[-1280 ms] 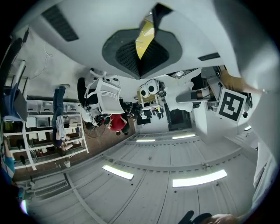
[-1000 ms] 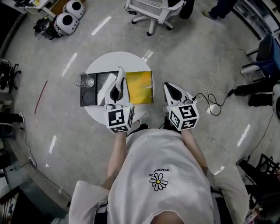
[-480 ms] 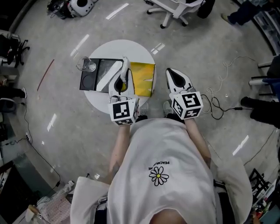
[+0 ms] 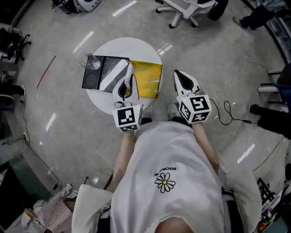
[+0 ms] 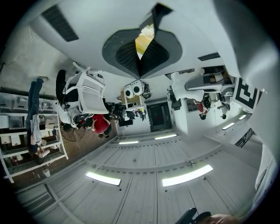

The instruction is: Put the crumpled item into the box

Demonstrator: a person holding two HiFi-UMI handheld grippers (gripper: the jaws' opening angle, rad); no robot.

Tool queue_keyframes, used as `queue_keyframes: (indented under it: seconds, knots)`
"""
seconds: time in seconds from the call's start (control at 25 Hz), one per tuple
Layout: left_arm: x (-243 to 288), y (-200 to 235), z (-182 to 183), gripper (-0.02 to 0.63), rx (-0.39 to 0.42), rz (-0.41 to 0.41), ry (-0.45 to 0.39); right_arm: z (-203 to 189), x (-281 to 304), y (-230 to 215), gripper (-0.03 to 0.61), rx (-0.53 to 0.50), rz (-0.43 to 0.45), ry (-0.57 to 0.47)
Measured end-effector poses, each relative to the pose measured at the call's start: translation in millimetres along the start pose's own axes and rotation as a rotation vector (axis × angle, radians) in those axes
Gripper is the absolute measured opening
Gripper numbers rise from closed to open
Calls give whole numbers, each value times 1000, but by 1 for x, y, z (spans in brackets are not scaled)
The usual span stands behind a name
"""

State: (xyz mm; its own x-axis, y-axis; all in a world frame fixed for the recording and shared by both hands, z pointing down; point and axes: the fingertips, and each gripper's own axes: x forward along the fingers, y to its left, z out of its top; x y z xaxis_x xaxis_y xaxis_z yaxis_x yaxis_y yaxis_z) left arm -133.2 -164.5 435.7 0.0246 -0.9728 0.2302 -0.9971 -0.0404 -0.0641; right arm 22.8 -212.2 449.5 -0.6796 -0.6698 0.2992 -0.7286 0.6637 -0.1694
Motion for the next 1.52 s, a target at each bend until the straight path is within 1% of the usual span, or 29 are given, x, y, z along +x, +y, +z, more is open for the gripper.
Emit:
queue_keyframes:
  seconds: [0.16, 0.24, 0.28, 0.4, 0.56, 0.8, 0.88, 0.96, 1.2, 1.36, 1.44, 1.52]
  knots:
    - [-2, -2, -9, 41, 7, -17, 20, -1, 0, 5, 0, 5, -4, 0]
    - [0, -2, -6, 40, 38, -23, 20, -2, 0, 6, 0, 5, -5, 3]
    - [2, -2, -3, 41, 68, -27, 19, -3, -1, 7, 0, 3, -6, 4]
    - [9, -3, 4, 41, 186, -35, 25, -3, -5, 8, 0, -6, -13, 6]
    - [25, -4, -6, 40, 336, -63, 88, -7, -11, 4, 0, -6, -36, 10]
    - [49, -14, -28, 40, 674, -118, 167, -13, -25, -4, 0, 17, -76, 20]
    - [57, -16, -41, 40, 767, -150, 197, -16, -29, -6, 0, 25, -90, 23]
    - [64, -18, -57, 40, 831, -187, 225, -19, -32, -10, 0, 30, -108, 28]
    - [80, -27, -106, 40, 924, -308, 319, -30, -45, -22, 0, 52, -169, 43]
    - [88, -32, -142, 41, 981, -374, 417, -40, -55, -28, 0, 67, -208, 59]
    - [91, -34, -158, 41, 997, -397, 468, -43, -61, -30, 0, 76, -226, 68]
    - [96, -36, -172, 41, 994, -420, 507, -47, -65, -33, 1, 82, -245, 75]
